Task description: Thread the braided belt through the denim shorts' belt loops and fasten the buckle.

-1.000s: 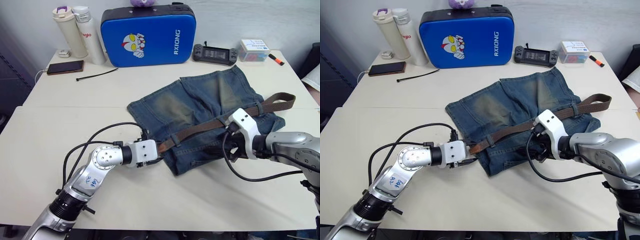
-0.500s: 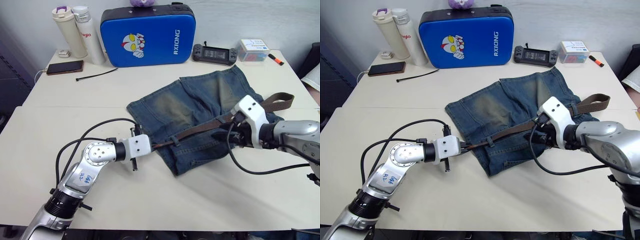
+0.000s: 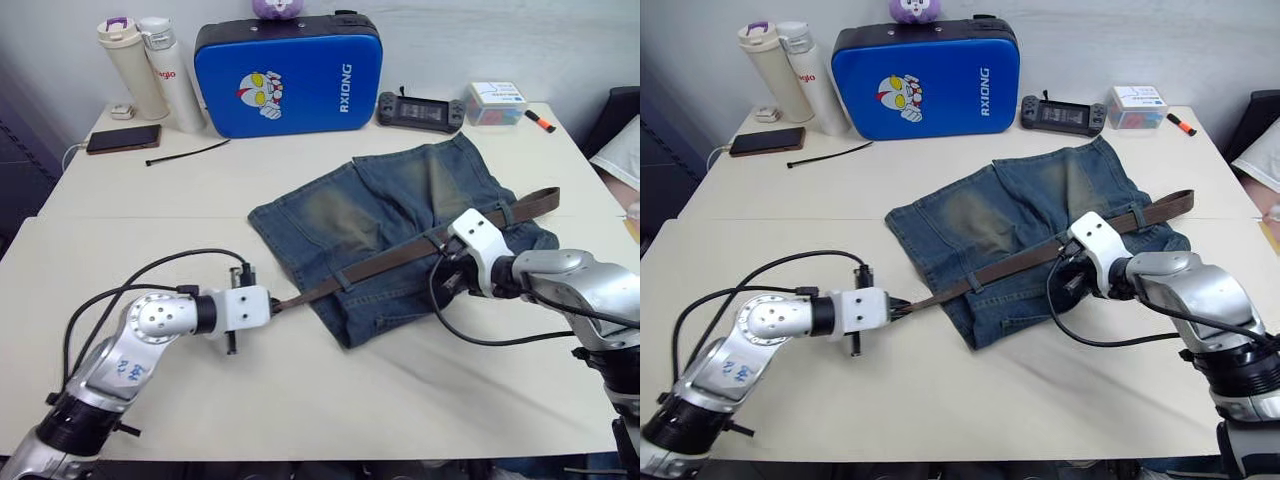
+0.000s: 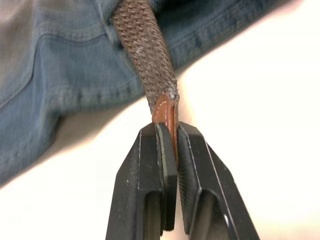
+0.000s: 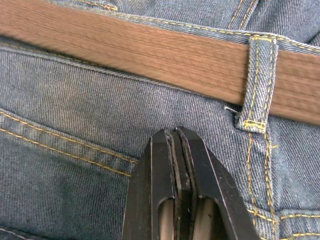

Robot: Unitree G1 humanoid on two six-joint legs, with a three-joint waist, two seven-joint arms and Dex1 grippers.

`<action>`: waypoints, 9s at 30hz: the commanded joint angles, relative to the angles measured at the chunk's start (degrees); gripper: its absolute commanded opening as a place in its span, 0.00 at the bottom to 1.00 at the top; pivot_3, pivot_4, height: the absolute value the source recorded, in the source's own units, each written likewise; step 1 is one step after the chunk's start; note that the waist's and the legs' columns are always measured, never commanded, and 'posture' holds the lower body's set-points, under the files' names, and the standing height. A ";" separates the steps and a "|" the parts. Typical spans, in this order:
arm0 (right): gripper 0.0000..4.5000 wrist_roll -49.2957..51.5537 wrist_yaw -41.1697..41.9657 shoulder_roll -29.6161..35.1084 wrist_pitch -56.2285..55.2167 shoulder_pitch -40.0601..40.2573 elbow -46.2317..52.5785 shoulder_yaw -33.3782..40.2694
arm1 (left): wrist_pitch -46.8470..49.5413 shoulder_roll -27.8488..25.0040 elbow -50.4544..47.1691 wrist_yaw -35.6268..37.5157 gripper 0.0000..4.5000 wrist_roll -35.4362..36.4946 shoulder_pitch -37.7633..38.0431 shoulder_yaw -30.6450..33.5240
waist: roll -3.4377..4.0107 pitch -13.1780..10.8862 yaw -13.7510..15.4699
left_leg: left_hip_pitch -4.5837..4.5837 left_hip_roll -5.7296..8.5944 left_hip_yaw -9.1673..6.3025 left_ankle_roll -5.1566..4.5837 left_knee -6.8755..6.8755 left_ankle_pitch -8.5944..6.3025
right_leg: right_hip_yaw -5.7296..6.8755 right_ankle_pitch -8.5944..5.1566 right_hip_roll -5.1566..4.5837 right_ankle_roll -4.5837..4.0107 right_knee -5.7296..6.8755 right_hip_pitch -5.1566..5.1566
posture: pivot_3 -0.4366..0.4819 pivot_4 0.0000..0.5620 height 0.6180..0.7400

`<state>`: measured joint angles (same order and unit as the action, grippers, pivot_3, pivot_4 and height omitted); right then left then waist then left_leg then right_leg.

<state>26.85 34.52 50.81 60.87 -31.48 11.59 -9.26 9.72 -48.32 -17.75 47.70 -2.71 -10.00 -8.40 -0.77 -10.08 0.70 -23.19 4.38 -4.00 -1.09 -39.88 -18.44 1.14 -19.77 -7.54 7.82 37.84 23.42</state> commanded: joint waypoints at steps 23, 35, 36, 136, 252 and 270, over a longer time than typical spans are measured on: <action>0.01 -15.14 16.23 -7.24 -7.50 -16.30 -18.07 -13.10 | 14.27 -4.60 -5.69 11.76 0.00 6.69 48.93 51.80 | 0.26 0.20 -2.48 | 0.25 -0.27 0.08 0.26 0.41 -0.16 | -0.08 -0.25 0.04 -0.48 0.06 0.08 | 0.48 0.27 0.48; 0.00 -11.50 21.93 -5.82 -3.41 -16.28 -11.34 -7.30 | 31.54 -4.95 -11.88 12.26 0.81 23.50 33.59 51.50 | 0.35 0.12 -2.26 | 0.06 -0.26 -0.02 0.32 0.49 -0.19 | 0.00 -0.27 0.02 -0.52 0.04 0.24 | 0.48 0.27 0.48; 0.00 -10.66 22.41 -5.62 -2.60 -16.40 -10.68 -6.42 | 33.11 -5.27 -12.26 12.16 0.91 25.00 32.08 51.53 | 0.39 0.08 -2.20 | 0.04 -0.27 -0.02 0.33 0.52 -0.19 | 0.01 -0.27 0.03 -0.53 0.04 0.28 | 0.48 0.27 0.48; 0.52 3.85 14.20 -7.39 7.95 -14.95 -22.72 5.63 | 61.44 -0.33 26.42 4.77 0.94 29.96 -27.05 8.77 | 0.33 -0.27 -1.04 | -1.04 0.02 0.08 0.18 -0.31 -0.11 | 0.30 -0.20 -0.07 -0.39 1.62 1.60 | 0.48 0.27 0.48; 0.00 -26.73 22.57 -15.57 -48.25 -29.88 -49.45 -5.59 | -10.14 11.39 70.37 0.18 0.02 1.60 -51.57 1.04 | 0.27 0.18 -0.91 | -1.14 0.04 -0.11 0.23 -0.62 -0.13 | 1.77 -0.18 -0.12 -0.38 1.41 1.36 | 0.48 0.27 0.48; 0.52 -29.50 21.09 -20.76 -57.21 -37.52 -72.84 -1.29 | -13.60 16.57 81.45 -0.39 0.48 -1.13 -54.11 3.33 | 0.27 0.18 -2.44 | -2.01 0.38 -0.17 0.16 -1.19 -0.15 | 1.89 -0.18 -0.59 -0.38 2.24 2.29 | 0.48 0.27 0.48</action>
<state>-3.40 54.48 28.78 2.92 -67.14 -61.55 -12.62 -4.56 -30.93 65.03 46.59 -4.75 -64.24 -6.53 -0.49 -9.90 -1.74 -25.20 4.76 -4.17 -0.94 -41.08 -18.59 3.02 -19.96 -8.17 7.44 40.09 25.71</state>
